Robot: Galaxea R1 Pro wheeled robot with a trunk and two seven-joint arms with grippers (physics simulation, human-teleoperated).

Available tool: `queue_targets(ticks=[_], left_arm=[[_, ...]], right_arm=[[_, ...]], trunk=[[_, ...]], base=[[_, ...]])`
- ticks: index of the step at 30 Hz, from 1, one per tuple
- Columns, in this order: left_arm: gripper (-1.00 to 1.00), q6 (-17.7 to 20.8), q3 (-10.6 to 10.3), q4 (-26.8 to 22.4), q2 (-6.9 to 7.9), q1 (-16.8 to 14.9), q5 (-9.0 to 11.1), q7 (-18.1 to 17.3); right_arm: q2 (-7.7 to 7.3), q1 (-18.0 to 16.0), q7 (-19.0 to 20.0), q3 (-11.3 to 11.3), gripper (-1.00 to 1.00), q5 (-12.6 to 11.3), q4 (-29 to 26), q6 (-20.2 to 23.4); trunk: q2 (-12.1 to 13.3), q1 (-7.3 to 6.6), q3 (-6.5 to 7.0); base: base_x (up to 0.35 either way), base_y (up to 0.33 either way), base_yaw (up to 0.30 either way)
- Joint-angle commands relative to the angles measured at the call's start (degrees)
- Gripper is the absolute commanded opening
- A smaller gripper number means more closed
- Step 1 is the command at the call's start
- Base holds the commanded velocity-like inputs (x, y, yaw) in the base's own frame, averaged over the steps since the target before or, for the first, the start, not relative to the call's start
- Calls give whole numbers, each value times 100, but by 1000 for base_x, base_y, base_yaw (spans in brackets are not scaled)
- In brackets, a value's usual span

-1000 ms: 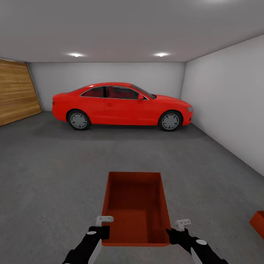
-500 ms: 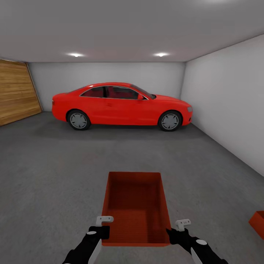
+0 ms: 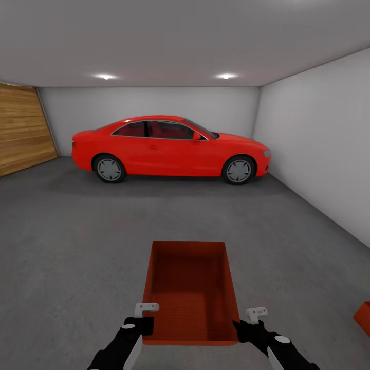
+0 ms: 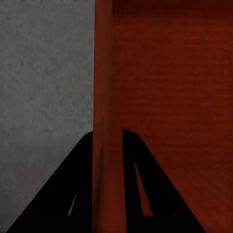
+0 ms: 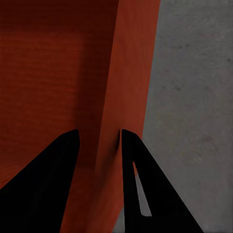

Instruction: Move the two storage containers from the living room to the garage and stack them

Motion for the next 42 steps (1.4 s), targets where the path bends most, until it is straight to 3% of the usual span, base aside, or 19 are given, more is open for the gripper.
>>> queue_targets(ticks=[1,34,42], left_arm=[[-100,46,271,-234,-8,-9,-30,15],[-100,54,271,-234,-10,-9,-30,15],[-100,55,271,-234,-2,-9,-30,15]], right_arm=[[-6,3,7,51,-100,93,-11,19],[-6,3,7,51,-100,97,-11,19],[-6,3,9,51,-100,96,-11,19]], trunk=[[-10,5,-11],[-10,5,-11],[-10,5,-11]], base=[[121,0,0],[26,0,0],[250,0,0]])
